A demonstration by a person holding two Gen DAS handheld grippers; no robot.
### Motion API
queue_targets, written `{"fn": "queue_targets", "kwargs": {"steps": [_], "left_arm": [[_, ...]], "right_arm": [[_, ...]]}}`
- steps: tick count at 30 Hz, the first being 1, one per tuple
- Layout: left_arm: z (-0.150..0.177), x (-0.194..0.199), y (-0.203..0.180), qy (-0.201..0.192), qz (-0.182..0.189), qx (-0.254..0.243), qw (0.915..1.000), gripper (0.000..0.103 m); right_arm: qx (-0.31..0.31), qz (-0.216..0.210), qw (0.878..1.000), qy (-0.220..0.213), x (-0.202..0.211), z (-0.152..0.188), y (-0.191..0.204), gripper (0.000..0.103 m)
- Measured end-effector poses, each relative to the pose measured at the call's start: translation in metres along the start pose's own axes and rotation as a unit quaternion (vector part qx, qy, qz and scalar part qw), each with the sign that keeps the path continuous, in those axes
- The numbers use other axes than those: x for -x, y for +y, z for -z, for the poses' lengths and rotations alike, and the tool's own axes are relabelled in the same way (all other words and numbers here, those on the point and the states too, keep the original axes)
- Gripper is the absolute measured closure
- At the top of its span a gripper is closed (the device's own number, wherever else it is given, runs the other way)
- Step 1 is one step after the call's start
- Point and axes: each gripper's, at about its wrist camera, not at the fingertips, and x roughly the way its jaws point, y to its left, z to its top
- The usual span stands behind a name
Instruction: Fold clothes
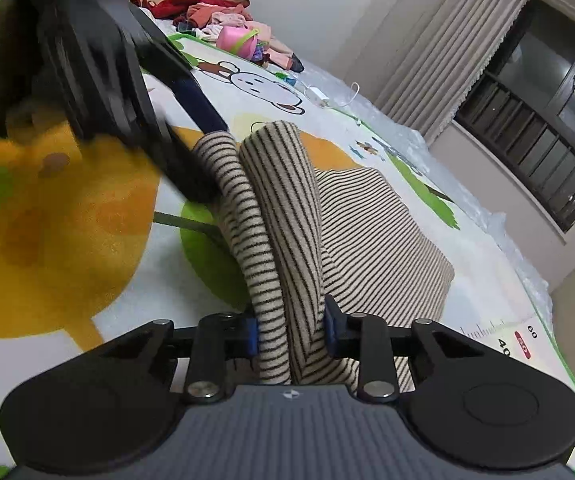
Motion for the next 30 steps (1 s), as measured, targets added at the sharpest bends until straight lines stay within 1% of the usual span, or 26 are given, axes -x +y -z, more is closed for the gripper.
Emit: {"fn": "queue_targets", "kwargs": {"steps": [3,5,8,10,12,14,18,20,21,23,26,27,29,30], "left_arm": [[-0.01,-0.016,0.015,-0.001,-0.01,0.026,0.9996,0.005],[-0.017,-0.026,0.024,-0.002,-0.016,0.044,0.9989,0.005],[-0.027,-0.042,0.039,-0.004,-0.025,0.07,0.9972,0.006],[-0.033,-0.052,0.048,-0.004,-0.031,0.087,0.9957,0.006],[-0.031,-0.052,0.055,-0.004,-0.026,0.093,0.9953,0.006],[-0.029,-0.052,0.062,-0.004,-0.021,0.1,0.9948,0.005],[-0.025,-0.052,0.076,-0.004,-0.012,0.113,0.9935,0.008],[-0.023,-0.052,0.083,-0.004,-0.007,0.119,0.9928,0.015],[-0.022,-0.052,0.086,-0.004,-0.005,0.123,0.9924,0.016],[-0.021,-0.052,0.093,-0.004,0.0,0.129,0.9916,0.012],[-0.018,-0.051,0.103,-0.006,0.008,0.137,0.9905,0.011],[-0.022,-0.044,0.103,-0.019,0.012,0.133,0.9909,0.011],[-0.032,-0.03,0.1,-0.047,0.026,0.12,0.9914,0.01],[-0.038,-0.026,0.095,-0.06,0.037,0.111,0.9913,0.01]], "right_arm": [[-0.003,-0.014,1.0,0.016,0.008,0.001,-0.005,0.076],[0.004,-0.033,0.999,0.029,0.018,-0.001,-0.002,0.077],[0.037,-0.048,0.997,0.038,0.043,-0.011,0.002,0.077],[0.055,-0.05,0.997,0.034,0.061,-0.025,-0.003,0.078],[0.069,-0.051,0.996,0.028,0.079,-0.041,-0.013,0.078],[0.082,-0.051,0.995,0.018,0.088,-0.061,-0.032,0.078],[0.073,-0.081,0.994,0.012,0.063,-0.088,-0.077,0.076],[0.057,-0.094,0.994,0.019,0.018,-0.094,-0.099,0.075],[0.044,-0.095,0.994,0.025,-0.005,-0.093,-0.108,0.074],[0.019,-0.092,0.995,0.042,-0.051,-0.09,-0.123,0.073],[-0.024,-0.094,0.993,0.065,-0.105,-0.074,-0.136,0.068],[-0.041,-0.099,0.992,0.067,-0.118,-0.068,-0.139,0.068],[-0.073,-0.111,0.99,0.052,-0.123,-0.061,-0.142,0.062],[-0.078,-0.114,0.989,0.047,-0.122,-0.061,-0.142,0.062]]}}
